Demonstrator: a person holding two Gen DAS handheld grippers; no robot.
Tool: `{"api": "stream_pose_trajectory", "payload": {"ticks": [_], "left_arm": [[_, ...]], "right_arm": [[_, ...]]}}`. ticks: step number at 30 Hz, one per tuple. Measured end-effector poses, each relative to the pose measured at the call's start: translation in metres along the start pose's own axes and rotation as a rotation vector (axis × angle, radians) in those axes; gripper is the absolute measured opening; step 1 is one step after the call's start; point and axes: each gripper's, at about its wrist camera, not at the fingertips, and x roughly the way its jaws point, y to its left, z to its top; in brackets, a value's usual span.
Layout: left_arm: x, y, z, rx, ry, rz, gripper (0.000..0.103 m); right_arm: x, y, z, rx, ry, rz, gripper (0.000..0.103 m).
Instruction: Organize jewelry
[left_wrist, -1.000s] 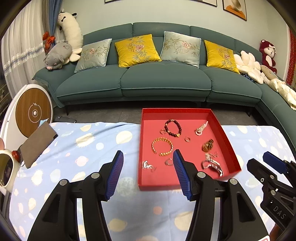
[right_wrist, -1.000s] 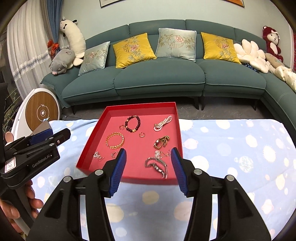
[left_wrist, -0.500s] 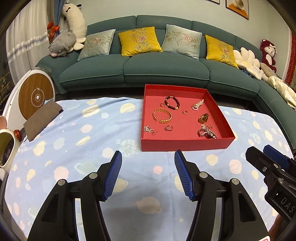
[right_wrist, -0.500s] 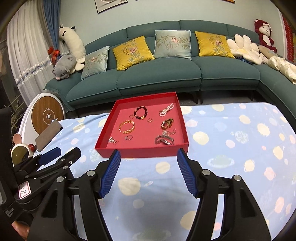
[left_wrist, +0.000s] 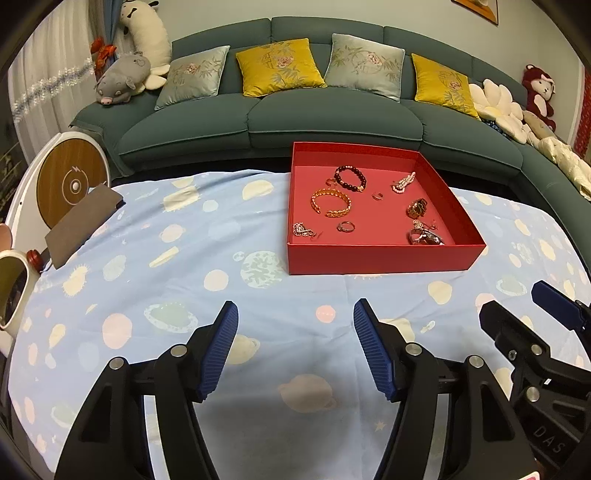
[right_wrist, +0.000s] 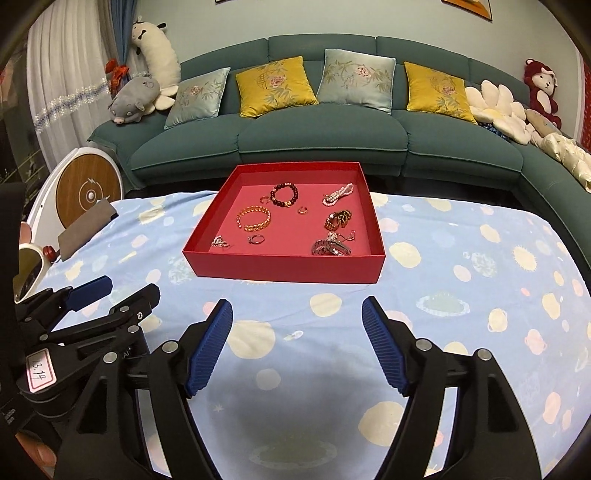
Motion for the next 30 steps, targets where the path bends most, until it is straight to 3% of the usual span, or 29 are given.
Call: {"api": "stream_pose_trajectory", "payload": {"ticks": [18,30], "left_arm": [[0.03,-0.012,-0.003,-0.005,0.064,0.029,0.069],[0.03,-0.017,-0.003,0.003,0.038,0.049,0.07]], "right_arm": [[0.029,-0.007,-0.011,0.009,0.007,-0.112,0.083],[0.033,-0.014,-0.013,0.03,0.004,-0.128,0.084]]}}
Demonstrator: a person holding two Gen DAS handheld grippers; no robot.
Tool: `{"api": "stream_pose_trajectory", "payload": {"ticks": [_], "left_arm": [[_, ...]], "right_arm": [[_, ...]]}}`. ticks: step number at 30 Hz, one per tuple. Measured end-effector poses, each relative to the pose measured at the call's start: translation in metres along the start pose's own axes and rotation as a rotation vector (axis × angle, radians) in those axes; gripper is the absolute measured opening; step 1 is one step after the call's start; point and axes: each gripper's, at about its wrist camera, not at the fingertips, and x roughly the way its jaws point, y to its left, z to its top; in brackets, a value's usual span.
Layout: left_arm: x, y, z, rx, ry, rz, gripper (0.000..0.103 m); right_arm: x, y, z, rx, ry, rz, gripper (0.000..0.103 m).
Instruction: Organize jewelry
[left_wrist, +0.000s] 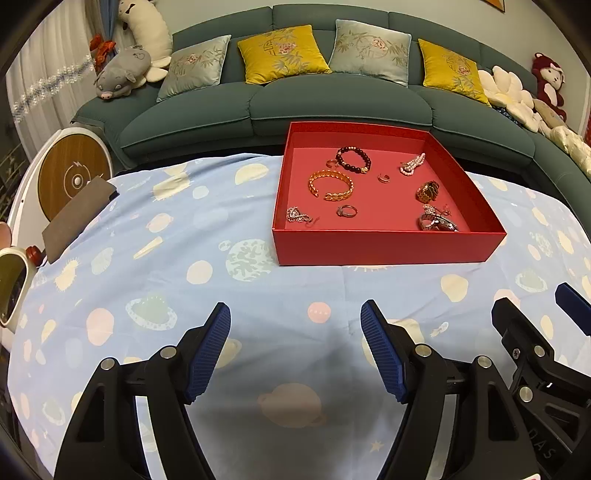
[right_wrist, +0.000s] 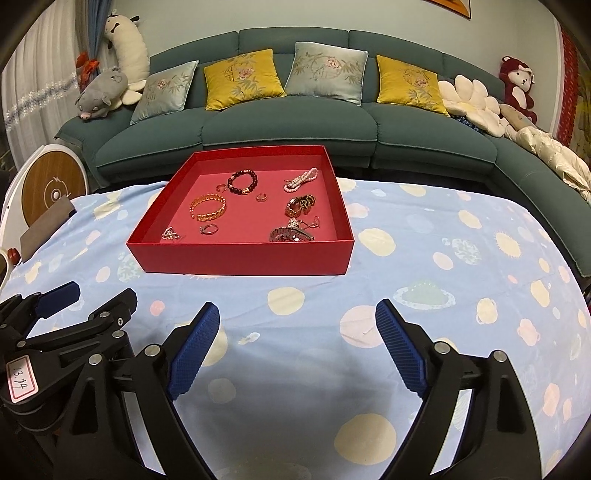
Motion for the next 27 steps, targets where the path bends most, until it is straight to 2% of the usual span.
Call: {"api": "stream_pose_trajectory", "payload": {"ticks": [14,27], "left_arm": [[0.0,0.003,-0.001,-0.017,-0.012,0.023,0.072],[-0.01,0.003,0.0,-0.009,-0.068,0.043,0.072]], "right_arm": [[0.0,0.003,0.0,-0.004,-0.008,-0.009,0.085],[-0.005,0.004,0.001,-0.003,-0.025,-0.002,0.086]]}}
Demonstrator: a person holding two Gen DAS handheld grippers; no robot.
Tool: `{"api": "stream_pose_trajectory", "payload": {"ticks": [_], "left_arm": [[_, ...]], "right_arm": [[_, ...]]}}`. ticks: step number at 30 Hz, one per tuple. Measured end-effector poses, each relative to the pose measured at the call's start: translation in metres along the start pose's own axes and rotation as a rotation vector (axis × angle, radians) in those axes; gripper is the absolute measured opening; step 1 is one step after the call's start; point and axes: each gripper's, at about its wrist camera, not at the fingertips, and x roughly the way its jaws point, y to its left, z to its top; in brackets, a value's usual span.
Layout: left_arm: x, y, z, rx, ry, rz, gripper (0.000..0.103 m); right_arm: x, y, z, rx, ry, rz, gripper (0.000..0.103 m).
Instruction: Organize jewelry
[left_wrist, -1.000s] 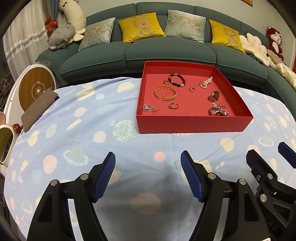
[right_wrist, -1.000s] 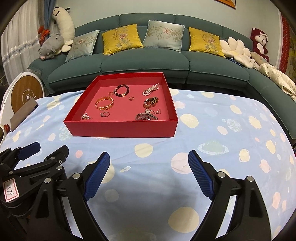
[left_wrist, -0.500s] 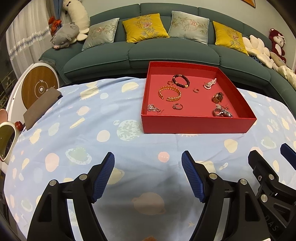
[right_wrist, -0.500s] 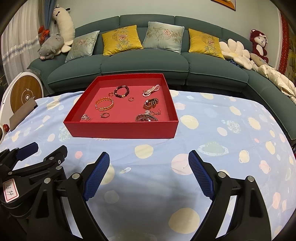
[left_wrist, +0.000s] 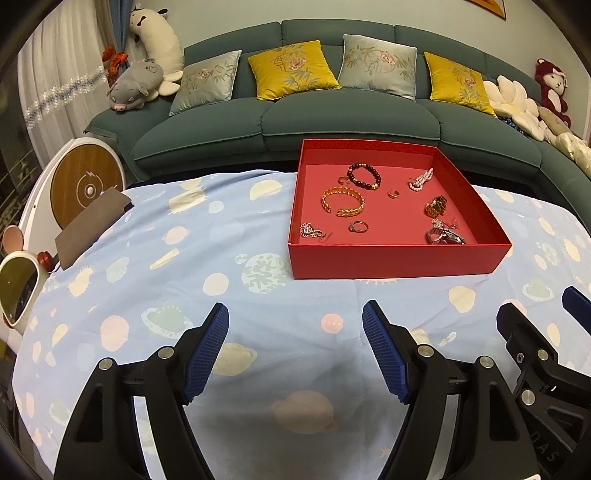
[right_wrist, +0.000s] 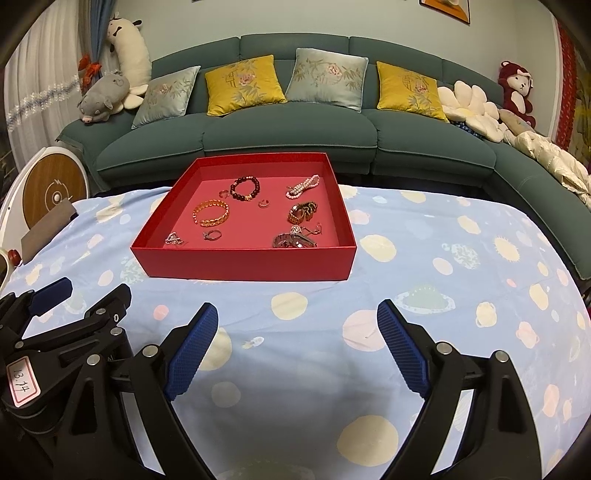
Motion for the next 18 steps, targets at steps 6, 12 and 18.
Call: {"api": "stream_pose_trajectory", "payload": {"ticks": [6,12,18], "left_arm": [[-0.0002,0.0019,-0.0006,-0.01,-0.007,0.011,0.074],[0.0002,0.0025,-0.0009,-0.015,-0.001,0.008,0.074],[-0.0007,0.0028,-0.0008,-0.02,-0.002,0.007,0.075]], "right_arm": [[-0.0007,0.0009,-0.0008,-0.002,-0.001,0.003,0.086],[-0.0013,0.0012,-0.0013,-0.001,-0.002,0.005,0.086],[-0.0018,0.0016,-0.0011,0.005,-0.003,0.004,0.086]]}}
